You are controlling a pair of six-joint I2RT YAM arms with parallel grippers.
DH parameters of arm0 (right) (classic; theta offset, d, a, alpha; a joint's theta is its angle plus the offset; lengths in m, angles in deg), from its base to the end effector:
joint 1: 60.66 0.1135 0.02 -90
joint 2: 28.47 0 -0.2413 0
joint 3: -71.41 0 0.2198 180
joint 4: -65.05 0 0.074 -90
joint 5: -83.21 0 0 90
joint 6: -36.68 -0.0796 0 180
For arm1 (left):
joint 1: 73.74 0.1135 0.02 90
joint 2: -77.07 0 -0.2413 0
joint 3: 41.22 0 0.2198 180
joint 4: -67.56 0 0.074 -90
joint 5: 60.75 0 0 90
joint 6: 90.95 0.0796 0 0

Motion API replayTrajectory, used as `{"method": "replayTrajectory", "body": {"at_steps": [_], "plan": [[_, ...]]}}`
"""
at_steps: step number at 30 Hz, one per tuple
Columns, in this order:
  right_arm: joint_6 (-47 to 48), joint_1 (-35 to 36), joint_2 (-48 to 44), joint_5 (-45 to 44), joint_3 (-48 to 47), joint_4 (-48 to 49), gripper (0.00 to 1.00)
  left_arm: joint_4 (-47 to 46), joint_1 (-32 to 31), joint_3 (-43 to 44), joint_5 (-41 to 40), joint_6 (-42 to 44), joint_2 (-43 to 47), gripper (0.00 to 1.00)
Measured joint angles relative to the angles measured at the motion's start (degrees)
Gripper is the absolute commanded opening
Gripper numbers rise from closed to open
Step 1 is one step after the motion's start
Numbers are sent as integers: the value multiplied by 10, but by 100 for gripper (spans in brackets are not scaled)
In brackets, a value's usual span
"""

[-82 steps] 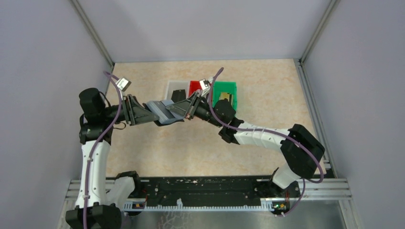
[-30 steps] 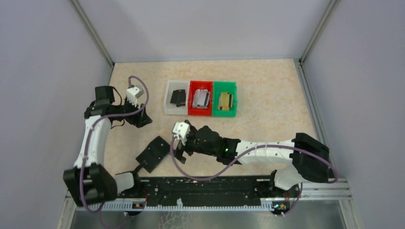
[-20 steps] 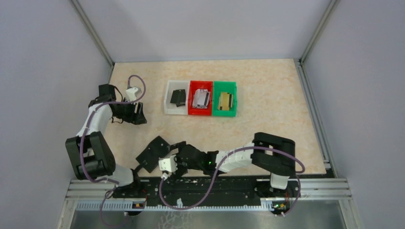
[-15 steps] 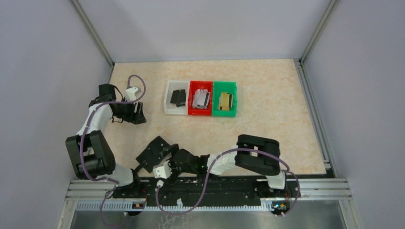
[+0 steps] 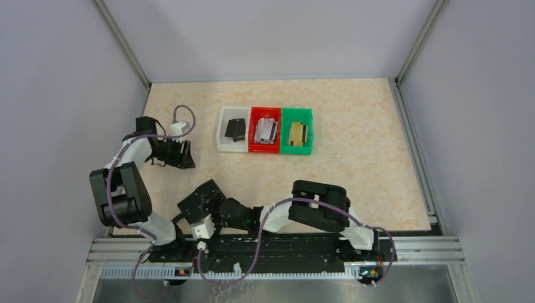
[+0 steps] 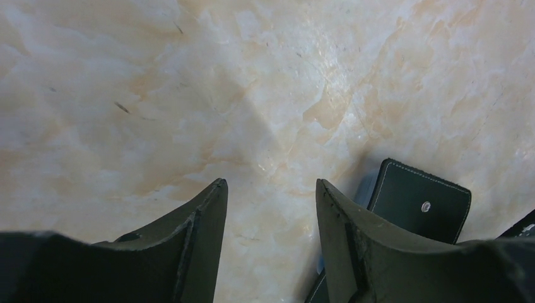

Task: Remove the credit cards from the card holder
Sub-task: Pick up the card holder from the center of the board.

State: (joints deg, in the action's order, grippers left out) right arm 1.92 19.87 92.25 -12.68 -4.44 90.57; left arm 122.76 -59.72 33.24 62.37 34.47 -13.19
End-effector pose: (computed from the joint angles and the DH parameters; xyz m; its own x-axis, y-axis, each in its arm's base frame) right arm 0.0810 0.4362 0.1151 0.7619 -0.3993 -0.5100 -0.5951 -0.1207 -0.7945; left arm 0.2806 0.0252 0.1619 -0.7651 0.3093 -0.5647 0.5070 0.8301 -0.2323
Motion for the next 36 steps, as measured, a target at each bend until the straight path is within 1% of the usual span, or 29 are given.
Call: {"method": "replayTrajectory", "body": {"at_steps": [2,7,11,14,16,19,21,26,29,33,34,36], "plan": [[10,0,8,-1,-1,13,78,-13,0,-23,1,10,0,53],[31,5,23,-10,0,45,73,-44,-6,-100,-20,55,2,53],[37,9,33,-19,0,64,71,-78,-24,-132,-37,80,35,52],[47,11,41,-28,0,80,71,-100,-58,-150,-49,84,51,51],[58,12,49,-37,0,99,72,-107,-79,-153,-52,88,53,47],[78,12,61,-55,0,132,72,-103,-91,-153,-52,98,53,45],[92,14,70,-70,0,155,69,-94,-92,-153,-47,108,53,44],[111,20,89,-90,0,195,56,-45,-91,-145,-38,139,54,42],[116,22,92,-96,-1,187,47,-3,-91,-135,-22,159,54,42],[119,22,92,-101,-1,172,28,37,-91,-115,-1,177,57,40],[118,22,92,-105,-1,169,22,42,-90,-112,0,181,59,43],[121,22,91,-109,-1,169,11,51,-90,-105,1,181,62,58]]}}
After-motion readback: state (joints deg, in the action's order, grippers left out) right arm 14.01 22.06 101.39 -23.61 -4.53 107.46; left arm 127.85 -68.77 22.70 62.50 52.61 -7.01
